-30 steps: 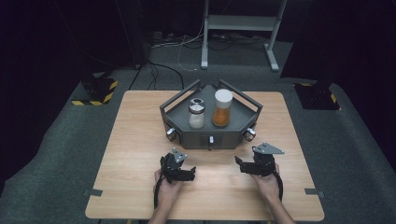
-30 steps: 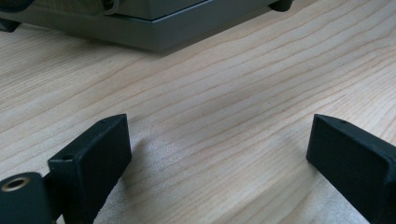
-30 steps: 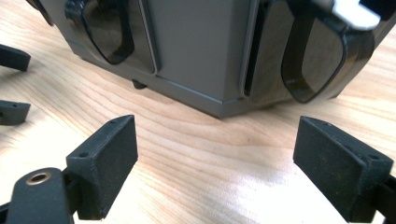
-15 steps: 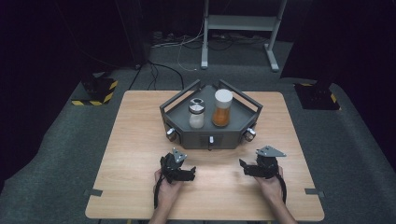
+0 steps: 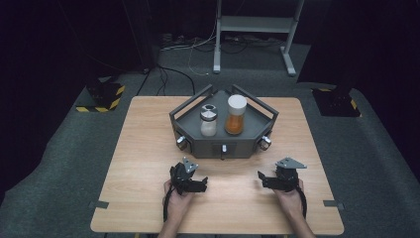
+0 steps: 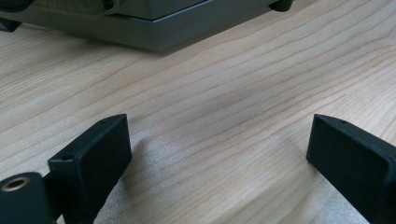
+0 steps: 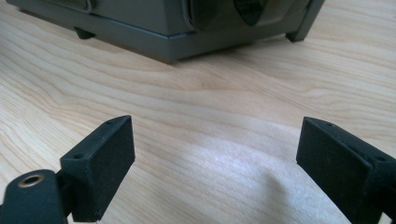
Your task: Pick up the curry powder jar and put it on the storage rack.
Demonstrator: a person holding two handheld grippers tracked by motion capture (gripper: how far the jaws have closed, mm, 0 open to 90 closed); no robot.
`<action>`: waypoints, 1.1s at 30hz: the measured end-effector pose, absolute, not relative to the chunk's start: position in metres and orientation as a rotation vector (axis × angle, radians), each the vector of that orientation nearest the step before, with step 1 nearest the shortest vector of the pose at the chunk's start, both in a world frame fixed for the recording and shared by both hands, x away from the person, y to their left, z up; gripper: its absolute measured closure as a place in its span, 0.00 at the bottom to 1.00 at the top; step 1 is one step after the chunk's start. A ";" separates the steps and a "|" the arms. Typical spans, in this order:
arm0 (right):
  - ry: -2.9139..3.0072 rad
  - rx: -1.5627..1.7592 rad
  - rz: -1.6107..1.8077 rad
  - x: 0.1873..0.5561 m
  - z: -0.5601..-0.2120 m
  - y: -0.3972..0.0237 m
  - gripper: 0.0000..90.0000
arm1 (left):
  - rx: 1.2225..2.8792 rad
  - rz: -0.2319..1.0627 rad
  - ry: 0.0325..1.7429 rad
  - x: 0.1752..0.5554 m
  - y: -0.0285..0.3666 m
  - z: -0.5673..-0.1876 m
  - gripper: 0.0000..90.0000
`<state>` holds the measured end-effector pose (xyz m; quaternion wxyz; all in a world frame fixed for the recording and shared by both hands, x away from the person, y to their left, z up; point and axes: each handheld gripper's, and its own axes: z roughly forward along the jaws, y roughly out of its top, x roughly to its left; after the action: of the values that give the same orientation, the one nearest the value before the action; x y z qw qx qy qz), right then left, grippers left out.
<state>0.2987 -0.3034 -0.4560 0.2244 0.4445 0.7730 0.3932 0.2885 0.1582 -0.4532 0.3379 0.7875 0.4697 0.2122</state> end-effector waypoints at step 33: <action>2.205 1.265 0.974 0.299 -0.454 -0.306 0.11 | 2.050 0.554 1.224 0.288 0.158 -0.453 0.08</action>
<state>0.2988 -0.3057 -0.4535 0.2082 0.4545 0.7921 0.3501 0.2880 0.1583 -0.4534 0.3383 0.7871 0.4700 0.2127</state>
